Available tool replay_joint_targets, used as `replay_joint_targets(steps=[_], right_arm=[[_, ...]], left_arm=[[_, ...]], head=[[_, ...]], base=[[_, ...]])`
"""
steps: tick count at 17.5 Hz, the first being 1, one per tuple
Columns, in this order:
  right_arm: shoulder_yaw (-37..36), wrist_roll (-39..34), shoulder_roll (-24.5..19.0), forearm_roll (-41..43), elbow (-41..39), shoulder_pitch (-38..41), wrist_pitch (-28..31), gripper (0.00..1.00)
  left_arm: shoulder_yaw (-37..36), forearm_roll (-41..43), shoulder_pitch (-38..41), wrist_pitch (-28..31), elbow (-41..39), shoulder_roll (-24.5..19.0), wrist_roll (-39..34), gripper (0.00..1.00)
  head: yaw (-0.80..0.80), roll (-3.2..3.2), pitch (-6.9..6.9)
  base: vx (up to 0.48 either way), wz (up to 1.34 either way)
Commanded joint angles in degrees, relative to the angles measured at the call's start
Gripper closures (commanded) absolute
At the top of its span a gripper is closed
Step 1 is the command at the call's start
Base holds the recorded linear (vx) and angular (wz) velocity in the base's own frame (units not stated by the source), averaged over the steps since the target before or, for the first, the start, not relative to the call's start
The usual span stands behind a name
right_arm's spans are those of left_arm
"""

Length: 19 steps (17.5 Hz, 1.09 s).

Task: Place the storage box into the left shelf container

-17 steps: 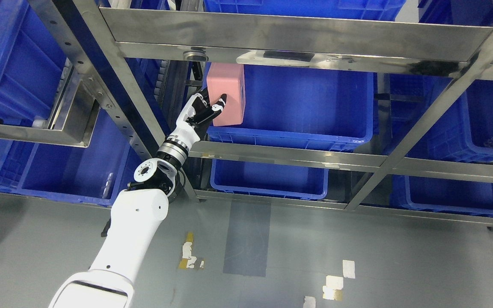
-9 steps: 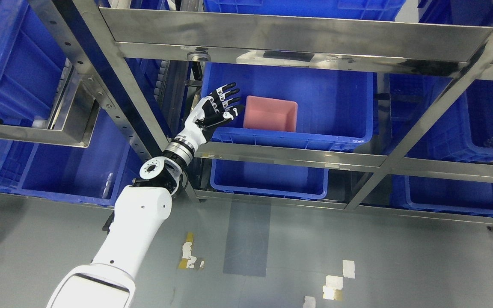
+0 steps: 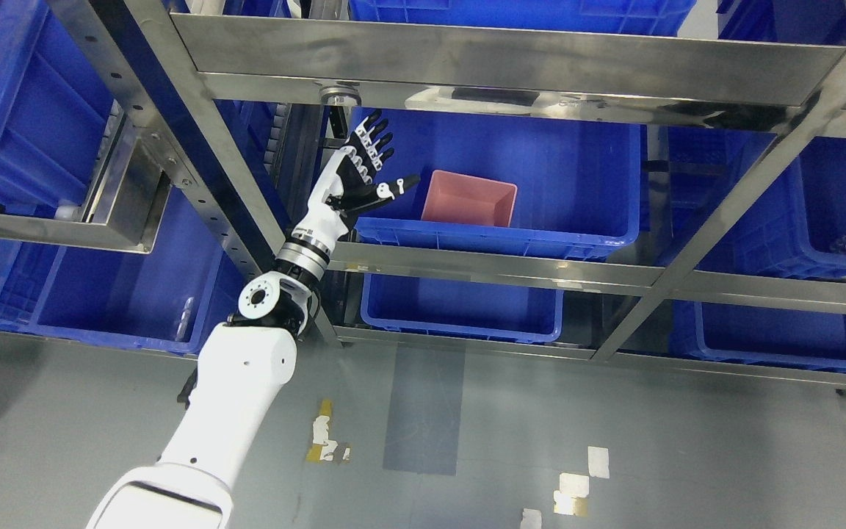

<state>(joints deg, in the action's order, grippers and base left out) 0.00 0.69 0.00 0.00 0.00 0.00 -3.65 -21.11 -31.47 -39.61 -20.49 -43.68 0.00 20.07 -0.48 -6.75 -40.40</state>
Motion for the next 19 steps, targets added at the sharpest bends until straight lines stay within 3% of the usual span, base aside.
replay_joint_targets(steps=[1,6,9,12,19], right_arm=[[-0.2,0.1,1.0,0.1,-1.0,-0.4,0.0,0.00],[-0.2,0.1,1.0,0.1,-1.0,-0.3,0.0,0.00],[-0.2,0.0,1.0,0.1,-1.0,-0.3,0.0,0.00],[-0.2,0.0,1.0,0.1,-1.0,-0.3,0.0,0.00],[-0.2,0.1,1.0,0.1,-1.0,-0.3,0.0,0.00]], left_arm=[[11.2,10.1,18.0,-0.5,-29.6,-1.0,-0.2,0.01],[20.0,11.7,31.3,-0.7,-42.9,-1.0,-1.0,0.01],[23.1,11.8,32.8,-0.3,-44.6,-1.0,-1.4,0.01],[24.6,14.7,33.7,0.2,-45.6,-1.0,-7.0,0.01],[24.0,14.7,34.4,0.9,-47.0,-1.0,-7.0,0.01]], head=[[0.00,0.00,0.00],[0.00,0.00,0.00],[0.00,0.00,0.00],[0.00,0.00,0.00],[0.00,0.00,0.00]], base=[[0.000,0.00],[0.000,0.00],[0.000,0.00],[0.000,0.00],[0.000,0.00]])
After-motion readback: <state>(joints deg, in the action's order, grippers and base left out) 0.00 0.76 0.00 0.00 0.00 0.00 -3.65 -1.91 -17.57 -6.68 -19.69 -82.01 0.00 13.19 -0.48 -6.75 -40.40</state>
